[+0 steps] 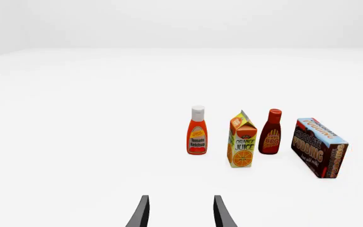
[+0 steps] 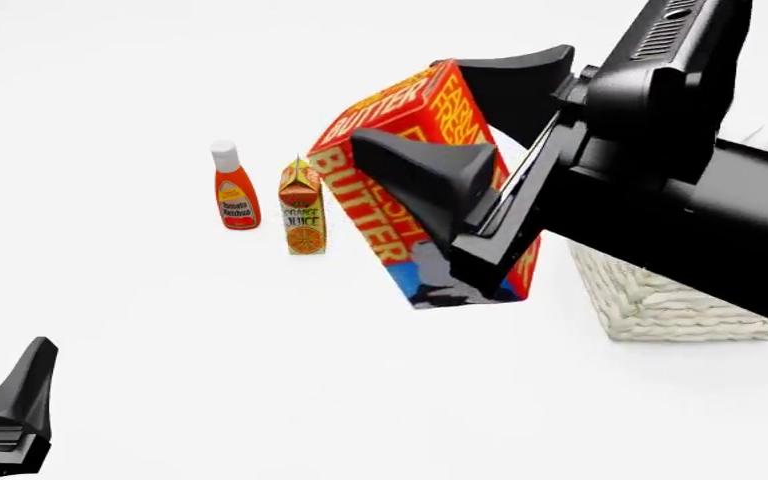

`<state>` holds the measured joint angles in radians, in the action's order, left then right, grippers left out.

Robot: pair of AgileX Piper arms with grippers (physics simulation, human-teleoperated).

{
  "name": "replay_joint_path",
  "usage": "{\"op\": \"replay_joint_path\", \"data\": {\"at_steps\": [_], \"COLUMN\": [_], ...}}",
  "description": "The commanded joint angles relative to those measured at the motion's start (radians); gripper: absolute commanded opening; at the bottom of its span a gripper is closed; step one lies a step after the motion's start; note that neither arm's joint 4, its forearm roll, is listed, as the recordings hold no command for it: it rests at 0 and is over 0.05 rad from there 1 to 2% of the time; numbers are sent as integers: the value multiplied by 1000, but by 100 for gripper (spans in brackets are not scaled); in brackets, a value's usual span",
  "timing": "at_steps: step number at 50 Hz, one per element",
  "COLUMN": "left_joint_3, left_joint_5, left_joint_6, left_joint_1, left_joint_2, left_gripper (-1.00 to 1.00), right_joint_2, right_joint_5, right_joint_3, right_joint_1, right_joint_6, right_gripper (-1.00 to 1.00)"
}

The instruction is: Pick the butter and place it in the basket.

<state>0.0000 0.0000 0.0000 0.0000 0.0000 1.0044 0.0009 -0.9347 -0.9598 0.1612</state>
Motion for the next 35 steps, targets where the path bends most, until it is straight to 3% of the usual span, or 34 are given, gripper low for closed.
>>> {"op": "replay_joint_path", "data": {"at_steps": [1,10,16,19,22,30,35], "left_joint_3": [0,0,0,0,0,0,0], "left_joint_5": [0,0,0,0,0,0,0], "left_joint_6": [0,0,0,0,0,0,0], "left_joint_1": [0,0,0,0,0,0,0], "left_joint_2": [0,0,0,0,0,0,0], "left_gripper": [100,100,100,100,100,100,100], "right_joint_2": [-57,-70,-93,-95,-83,-77,-73], "right_joint_5": [-80,-211,-290,-324,-348,-371,-411], "right_joint_3": [23,54,94,102,100,107,116], "right_joint_1": [50,201,248,294,338,383,457], "right_joint_6": [-60,-149,-173,-214,-263,-307,-331], "right_gripper": [-100,-100,-100,-100,-100,-100,-100]}}
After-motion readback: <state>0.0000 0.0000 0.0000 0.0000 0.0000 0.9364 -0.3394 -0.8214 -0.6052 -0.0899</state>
